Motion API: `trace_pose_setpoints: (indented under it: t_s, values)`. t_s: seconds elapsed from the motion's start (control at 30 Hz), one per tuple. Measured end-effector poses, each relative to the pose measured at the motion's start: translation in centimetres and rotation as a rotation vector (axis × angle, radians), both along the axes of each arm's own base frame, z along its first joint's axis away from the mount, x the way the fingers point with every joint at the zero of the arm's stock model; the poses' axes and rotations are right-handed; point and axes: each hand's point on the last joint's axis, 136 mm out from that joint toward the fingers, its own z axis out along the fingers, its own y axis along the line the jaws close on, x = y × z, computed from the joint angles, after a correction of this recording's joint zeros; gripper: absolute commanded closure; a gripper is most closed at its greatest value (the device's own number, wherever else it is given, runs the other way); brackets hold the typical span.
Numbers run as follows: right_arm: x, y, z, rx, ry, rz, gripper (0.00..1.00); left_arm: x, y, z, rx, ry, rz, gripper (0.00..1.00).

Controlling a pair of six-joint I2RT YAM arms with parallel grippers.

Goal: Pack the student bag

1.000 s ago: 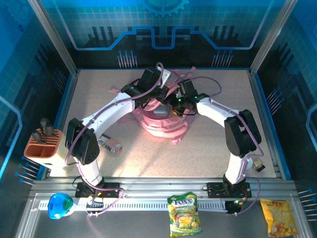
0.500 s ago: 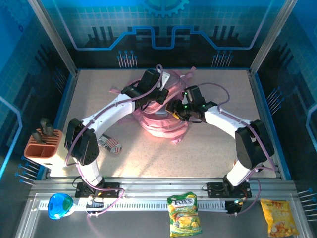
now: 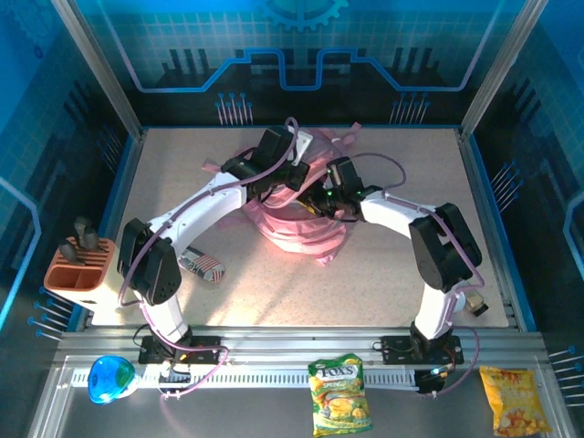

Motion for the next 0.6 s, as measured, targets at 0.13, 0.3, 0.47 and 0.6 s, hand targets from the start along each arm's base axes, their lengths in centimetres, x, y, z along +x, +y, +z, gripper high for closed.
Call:
trace_pose_setpoints:
  t_s: [0.13,0.3,0.47,0.6]
  values:
    - [3.1,0.2,0.0,0.008,-0.035,-0.045,0.71,0.1,0.4,0.7,-0.007,-0.012,0.008,1.0]
    - [5.4,-0.2,0.1,0.018,-0.062,-0.09,0.68,0.1,0.7,1.0,-0.013,-0.016,0.015,1.0]
    - [5.1,-0.8,0.2,0.037,-0.083,-0.098,0.54,0.1,0.6,1.0,-0.039,0.001,0.025,1.0]
    - [1.7,-2.8,0.6,0.032,-0.079,-0.107,0.45,0.0,0.5,1.0,-0.062,0.017,0.027,1.0]
